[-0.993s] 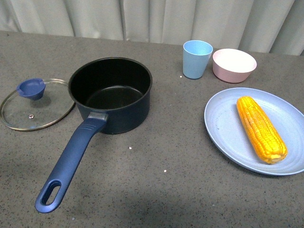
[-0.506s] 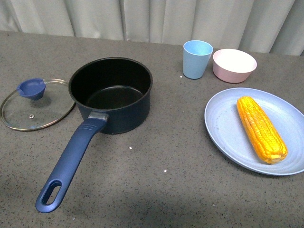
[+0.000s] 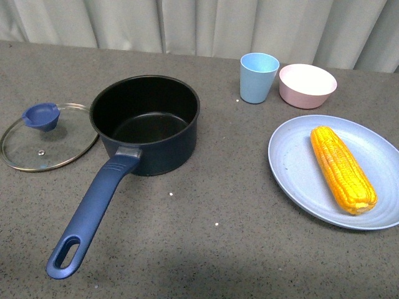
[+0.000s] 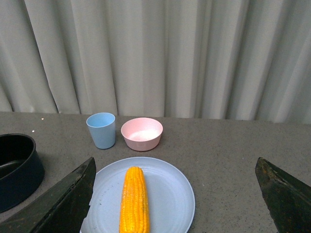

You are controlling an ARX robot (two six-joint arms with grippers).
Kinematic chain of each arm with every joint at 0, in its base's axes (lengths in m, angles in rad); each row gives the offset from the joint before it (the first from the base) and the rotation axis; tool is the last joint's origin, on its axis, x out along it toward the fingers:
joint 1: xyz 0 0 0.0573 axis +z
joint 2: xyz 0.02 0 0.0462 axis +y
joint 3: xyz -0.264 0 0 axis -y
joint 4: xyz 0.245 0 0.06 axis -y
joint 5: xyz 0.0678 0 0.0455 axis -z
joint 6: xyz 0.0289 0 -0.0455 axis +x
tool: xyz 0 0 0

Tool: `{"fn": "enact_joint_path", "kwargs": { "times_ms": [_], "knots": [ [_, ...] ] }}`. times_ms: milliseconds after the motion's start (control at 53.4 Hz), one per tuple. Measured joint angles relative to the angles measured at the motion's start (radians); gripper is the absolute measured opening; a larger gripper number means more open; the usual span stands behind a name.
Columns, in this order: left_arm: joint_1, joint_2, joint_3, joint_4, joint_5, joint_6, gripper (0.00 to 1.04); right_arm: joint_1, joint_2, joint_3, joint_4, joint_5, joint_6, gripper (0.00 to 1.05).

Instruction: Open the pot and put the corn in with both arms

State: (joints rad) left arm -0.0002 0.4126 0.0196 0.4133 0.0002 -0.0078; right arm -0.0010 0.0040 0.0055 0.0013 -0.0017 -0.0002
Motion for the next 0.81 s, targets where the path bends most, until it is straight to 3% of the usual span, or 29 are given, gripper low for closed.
{"fn": "enact_joint_path", "kwargs": {
  "times_ms": [731, 806],
  "knots": [
    [0.0, -0.244, 0.0, -0.241, 0.0, 0.0, 0.04, 0.0, 0.0, 0.0, 0.0, 0.0, 0.0, 0.96],
    [0.0, -0.339, 0.0, -0.369, 0.001, 0.0, 0.04, 0.0, 0.0, 0.0, 0.0, 0.0, 0.0, 0.96]
  ]
}}
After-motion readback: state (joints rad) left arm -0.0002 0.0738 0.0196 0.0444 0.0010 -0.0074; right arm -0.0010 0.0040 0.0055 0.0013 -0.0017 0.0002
